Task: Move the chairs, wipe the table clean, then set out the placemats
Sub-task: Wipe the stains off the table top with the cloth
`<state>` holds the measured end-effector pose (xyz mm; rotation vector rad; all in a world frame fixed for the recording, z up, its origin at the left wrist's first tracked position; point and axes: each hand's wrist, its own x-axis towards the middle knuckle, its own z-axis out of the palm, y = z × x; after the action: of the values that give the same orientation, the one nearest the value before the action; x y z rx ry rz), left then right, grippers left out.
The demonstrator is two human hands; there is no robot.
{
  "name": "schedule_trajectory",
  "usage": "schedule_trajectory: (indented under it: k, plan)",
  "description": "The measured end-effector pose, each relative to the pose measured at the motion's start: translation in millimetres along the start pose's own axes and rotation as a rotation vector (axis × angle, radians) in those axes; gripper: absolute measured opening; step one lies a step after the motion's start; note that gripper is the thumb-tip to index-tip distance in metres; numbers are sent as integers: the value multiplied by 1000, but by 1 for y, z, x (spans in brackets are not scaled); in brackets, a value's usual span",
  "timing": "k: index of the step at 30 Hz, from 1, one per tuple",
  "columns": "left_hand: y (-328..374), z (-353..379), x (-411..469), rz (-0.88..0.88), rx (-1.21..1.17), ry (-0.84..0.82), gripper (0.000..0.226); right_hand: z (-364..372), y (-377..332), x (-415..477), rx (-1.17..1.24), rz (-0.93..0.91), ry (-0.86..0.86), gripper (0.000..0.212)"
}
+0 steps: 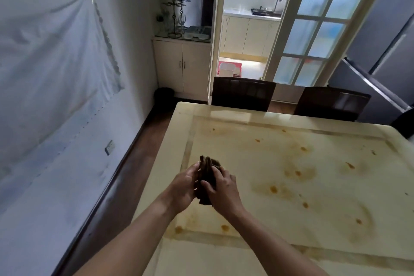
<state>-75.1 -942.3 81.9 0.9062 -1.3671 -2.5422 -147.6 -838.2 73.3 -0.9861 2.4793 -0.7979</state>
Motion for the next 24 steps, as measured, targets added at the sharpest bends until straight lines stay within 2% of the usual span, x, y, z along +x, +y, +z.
schedule_trajectory:
  k: [6,16,20,24]
  plan:
    - [21,-24,46,-32,-9,-39,43,19,-3,57,-16,46,7,60]
    - [49,-60,145,-40,40,-1,39,50,12,176,110,19,117,33]
    - [53,-92,186,-26,186,118,40,69,21,219,163,57,140,30]
    - [55,-134,232,30,467,271,42,96,26,269,221,91,196,28]
